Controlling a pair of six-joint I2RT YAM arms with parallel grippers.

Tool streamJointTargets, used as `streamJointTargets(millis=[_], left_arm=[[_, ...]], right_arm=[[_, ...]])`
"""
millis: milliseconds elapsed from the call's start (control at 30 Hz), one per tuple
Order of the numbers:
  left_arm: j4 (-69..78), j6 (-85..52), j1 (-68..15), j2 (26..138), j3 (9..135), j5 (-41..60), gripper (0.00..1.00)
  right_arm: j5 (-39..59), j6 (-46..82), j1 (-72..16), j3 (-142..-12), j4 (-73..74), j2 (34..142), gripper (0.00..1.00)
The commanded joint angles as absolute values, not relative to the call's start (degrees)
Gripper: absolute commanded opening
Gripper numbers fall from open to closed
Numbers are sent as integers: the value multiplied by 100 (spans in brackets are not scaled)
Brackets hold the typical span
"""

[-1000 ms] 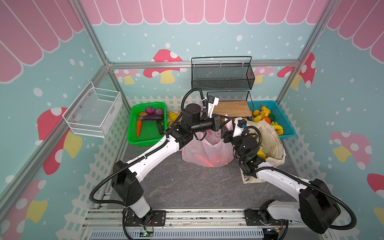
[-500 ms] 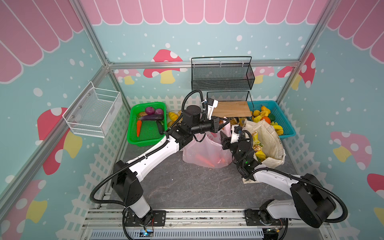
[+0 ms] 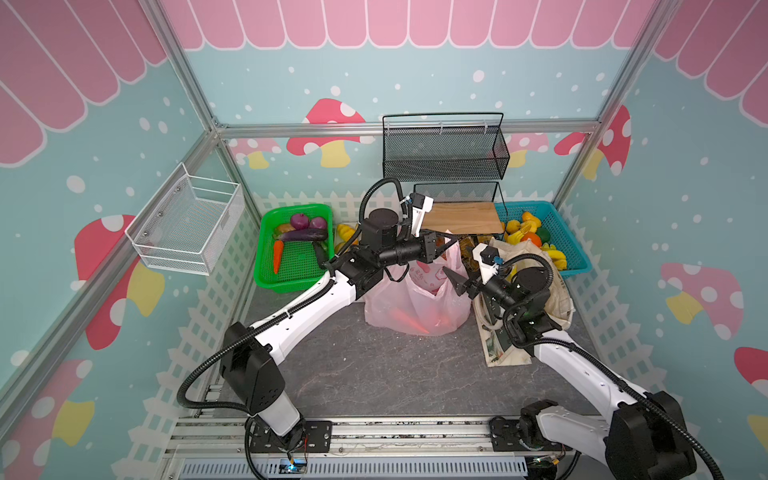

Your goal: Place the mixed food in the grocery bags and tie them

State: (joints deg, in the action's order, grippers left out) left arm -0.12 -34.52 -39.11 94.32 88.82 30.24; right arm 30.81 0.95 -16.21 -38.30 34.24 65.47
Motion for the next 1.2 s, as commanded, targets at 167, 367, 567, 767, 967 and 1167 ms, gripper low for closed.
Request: streamJointTargets(millis=[167,367,567,767,967,1167], left_arm=[[41,-3419,-3894,9272,8965,3103,0],[-45,-3235,-3895,9205,8985,3102,11],[-295,-2319,-3900,8537,8512,2911,56],[-584,-1075,-3861,7343,7501,3434,77],[-79,-321,-3322,5885,5795,2339,85],[804,15,-2445,6038,5172,2271,90]], right_arm=[[4868,-196,-1345,-4084,3819,7170,44],[5065,148,-1319,-4210,4223,7533,0],[4542,610,-1318,-4011,4349,7468,0],[4225,860,-1305,-3966,4258,7393,0],[4249,891,-1275,-4014,4218,7344,0],[4317,933,-1279,-4061,4229,7418,0]])
